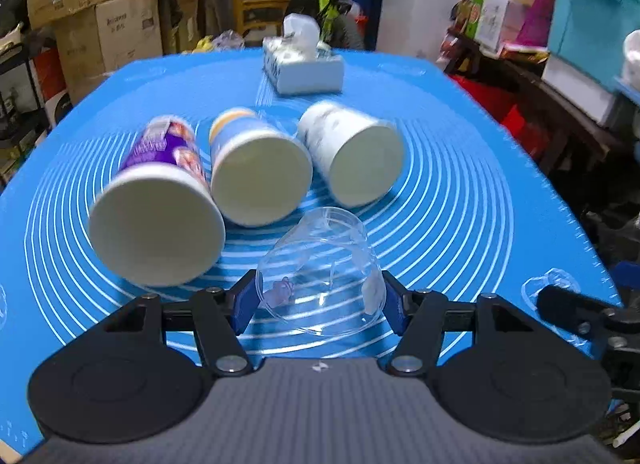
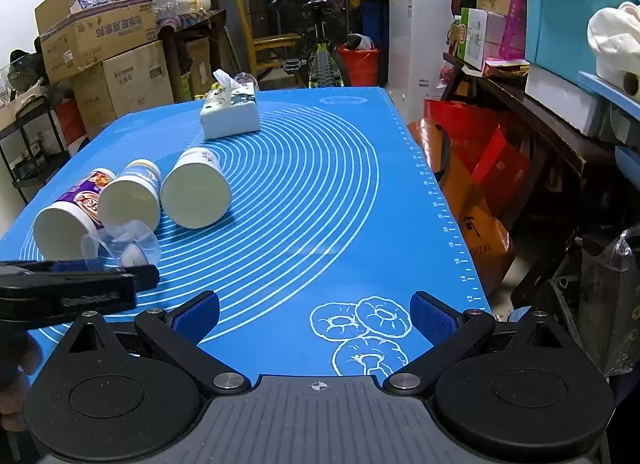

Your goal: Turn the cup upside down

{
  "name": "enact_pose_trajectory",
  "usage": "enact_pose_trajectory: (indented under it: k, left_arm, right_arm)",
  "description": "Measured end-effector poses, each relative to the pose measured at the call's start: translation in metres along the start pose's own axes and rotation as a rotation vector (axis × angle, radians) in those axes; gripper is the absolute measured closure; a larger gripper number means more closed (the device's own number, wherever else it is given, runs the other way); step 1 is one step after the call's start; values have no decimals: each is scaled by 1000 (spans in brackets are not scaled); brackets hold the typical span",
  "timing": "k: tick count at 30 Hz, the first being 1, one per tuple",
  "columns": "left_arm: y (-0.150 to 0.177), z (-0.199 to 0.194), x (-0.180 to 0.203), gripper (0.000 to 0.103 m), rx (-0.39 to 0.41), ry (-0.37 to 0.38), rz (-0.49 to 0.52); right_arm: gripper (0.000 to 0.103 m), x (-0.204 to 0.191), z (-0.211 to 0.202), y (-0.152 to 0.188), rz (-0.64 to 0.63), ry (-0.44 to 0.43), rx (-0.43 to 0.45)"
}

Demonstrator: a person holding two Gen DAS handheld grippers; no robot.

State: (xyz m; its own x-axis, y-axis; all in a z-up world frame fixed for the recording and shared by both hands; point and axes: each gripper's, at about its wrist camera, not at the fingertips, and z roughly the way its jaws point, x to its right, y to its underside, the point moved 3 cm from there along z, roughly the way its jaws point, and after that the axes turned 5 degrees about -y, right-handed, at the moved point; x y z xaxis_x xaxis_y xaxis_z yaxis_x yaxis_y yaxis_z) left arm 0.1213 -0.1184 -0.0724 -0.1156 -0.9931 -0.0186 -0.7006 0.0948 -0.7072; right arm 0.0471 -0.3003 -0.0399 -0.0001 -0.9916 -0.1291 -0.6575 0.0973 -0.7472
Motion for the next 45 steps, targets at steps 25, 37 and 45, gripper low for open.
enact_pose_trajectory:
  k: [25, 37, 45]
  left_arm:
    - [8, -34, -13, 8, -57, 42, -3]
    - [14, -70, -72, 8, -14, -12, -58]
    - [11, -64, -114, 8, 6, -80, -138]
  right_arm:
    - [3, -1, 6, 1, 1, -10, -8]
    - [3, -41, 7, -37, -12, -191, -18]
    - [3, -79, 59, -77, 15, -284, -225]
